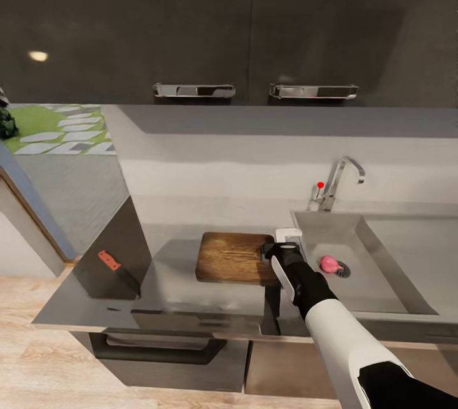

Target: In the kitchen, take the Vidalia onion out of the sink, dice it on the chopping board with the paring knife, put the diced onion into the bowl on the countertop, then place both the paring knife and the chopping board into the sink.

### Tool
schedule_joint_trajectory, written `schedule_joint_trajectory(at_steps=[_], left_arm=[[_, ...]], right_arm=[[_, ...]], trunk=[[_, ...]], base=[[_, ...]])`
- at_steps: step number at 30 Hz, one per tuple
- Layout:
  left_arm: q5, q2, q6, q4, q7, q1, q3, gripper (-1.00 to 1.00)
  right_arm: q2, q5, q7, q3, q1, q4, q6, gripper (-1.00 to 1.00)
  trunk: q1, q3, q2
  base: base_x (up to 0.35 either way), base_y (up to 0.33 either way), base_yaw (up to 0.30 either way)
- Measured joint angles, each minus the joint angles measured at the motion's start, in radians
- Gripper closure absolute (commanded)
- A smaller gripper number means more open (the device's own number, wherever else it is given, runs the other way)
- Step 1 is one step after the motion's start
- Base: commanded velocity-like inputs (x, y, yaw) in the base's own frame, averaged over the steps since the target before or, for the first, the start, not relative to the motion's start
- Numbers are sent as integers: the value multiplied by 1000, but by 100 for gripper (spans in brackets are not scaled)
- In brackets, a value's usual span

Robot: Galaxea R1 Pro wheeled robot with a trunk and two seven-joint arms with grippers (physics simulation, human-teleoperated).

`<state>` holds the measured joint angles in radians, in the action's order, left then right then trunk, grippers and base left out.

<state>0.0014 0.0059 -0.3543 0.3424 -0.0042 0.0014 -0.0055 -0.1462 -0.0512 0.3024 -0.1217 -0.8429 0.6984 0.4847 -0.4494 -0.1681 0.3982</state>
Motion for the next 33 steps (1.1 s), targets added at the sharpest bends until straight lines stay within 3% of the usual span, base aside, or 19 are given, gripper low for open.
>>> schedule_joint_trajectory(at_steps=[21, 33], left_arm=[[0, 0, 0, 0, 0, 0, 0, -100], [0, 0, 0, 0, 0, 0, 0, -100]], right_arm=[[0, 0, 0, 0, 0, 0, 0, -100], [0, 0, 0, 0, 0, 0, 0, -100]], trunk=[[0, 33, 0], [-1, 52, 0]], base=[[-10, 0, 0], [-277, 0, 0]])
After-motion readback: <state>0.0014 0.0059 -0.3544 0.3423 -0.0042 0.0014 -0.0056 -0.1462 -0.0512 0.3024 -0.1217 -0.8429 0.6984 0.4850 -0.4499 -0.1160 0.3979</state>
